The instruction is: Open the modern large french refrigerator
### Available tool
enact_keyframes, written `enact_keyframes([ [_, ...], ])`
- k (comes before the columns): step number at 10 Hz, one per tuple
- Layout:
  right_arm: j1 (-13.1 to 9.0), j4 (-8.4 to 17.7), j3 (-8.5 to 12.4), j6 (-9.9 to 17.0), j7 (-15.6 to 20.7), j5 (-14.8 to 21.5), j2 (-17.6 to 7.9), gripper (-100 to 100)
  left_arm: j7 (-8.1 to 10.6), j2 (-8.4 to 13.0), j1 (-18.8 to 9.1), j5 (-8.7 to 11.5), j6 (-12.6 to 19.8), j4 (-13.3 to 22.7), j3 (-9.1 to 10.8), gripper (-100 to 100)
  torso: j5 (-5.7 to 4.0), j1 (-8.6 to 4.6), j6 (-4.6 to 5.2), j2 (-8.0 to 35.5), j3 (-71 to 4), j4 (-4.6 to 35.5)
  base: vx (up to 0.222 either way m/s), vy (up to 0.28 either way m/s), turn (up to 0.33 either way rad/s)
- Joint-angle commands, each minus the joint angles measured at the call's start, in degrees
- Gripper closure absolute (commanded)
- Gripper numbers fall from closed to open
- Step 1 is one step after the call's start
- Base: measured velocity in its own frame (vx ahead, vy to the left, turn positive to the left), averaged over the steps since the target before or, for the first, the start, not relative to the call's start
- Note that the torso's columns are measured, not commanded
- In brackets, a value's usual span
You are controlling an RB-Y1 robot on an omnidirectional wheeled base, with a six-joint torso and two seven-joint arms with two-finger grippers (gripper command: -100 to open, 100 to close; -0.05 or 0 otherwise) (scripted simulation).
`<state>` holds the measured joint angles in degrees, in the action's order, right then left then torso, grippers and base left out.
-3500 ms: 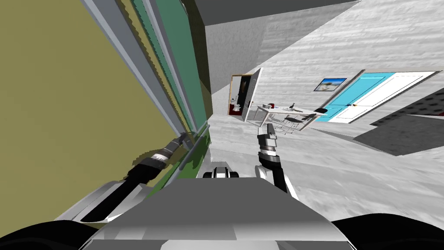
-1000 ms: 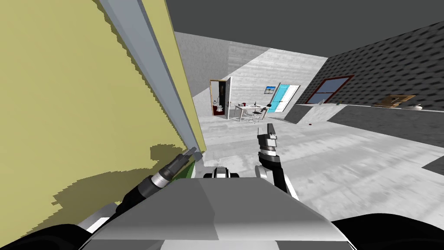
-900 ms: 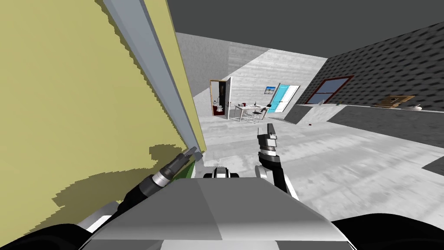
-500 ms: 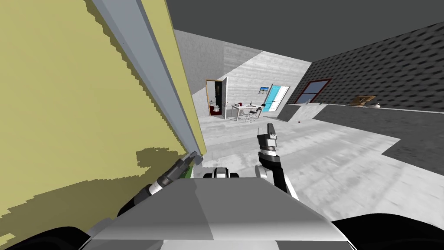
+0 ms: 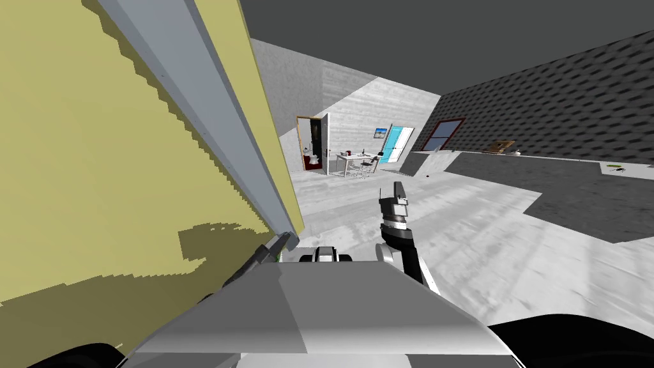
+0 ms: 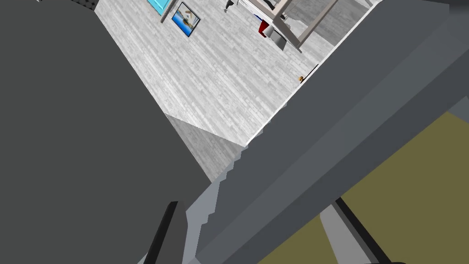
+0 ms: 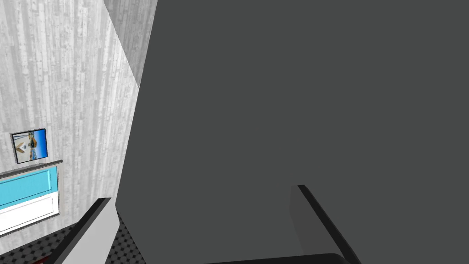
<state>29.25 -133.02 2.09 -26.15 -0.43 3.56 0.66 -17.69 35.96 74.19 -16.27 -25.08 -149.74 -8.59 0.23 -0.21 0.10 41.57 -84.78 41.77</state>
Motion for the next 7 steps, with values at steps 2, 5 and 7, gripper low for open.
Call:
enact_keyframes([
  [2, 0.0, 0.0, 0.0, 0.0, 0.0, 0.0, 0.0, 0, -2.18, -4.2, 5.5, -4.3, -4.3, 1.1, -4.05, 100, 0.03, -0.07, 0.38, -0.1, 0.0, 0.0, -0.028, 0.066, -0.320],
  [5, 0.0, 0.0, 0.0, 0.0, 0.0, 0.0, 0.0, 0, -2.18, -4.2, 9.5, -4.3, -5.9, 1.1, -4.19, 100, -0.02, -0.02, -0.03, 0.1, 0.0, 0.1, 0.004, 0.003, 0.004],
  [7, 0.0, 0.0, 0.0, 0.0, 0.0, 0.0, 0.0, 0, -4.66, -8.4, 13.4, -8.5, -11.5, 1.2, -7.67, 100, -0.09, -0.13, 0.23, 0.1, 0.0, 0.1, -0.027, 0.055, -0.296],
])
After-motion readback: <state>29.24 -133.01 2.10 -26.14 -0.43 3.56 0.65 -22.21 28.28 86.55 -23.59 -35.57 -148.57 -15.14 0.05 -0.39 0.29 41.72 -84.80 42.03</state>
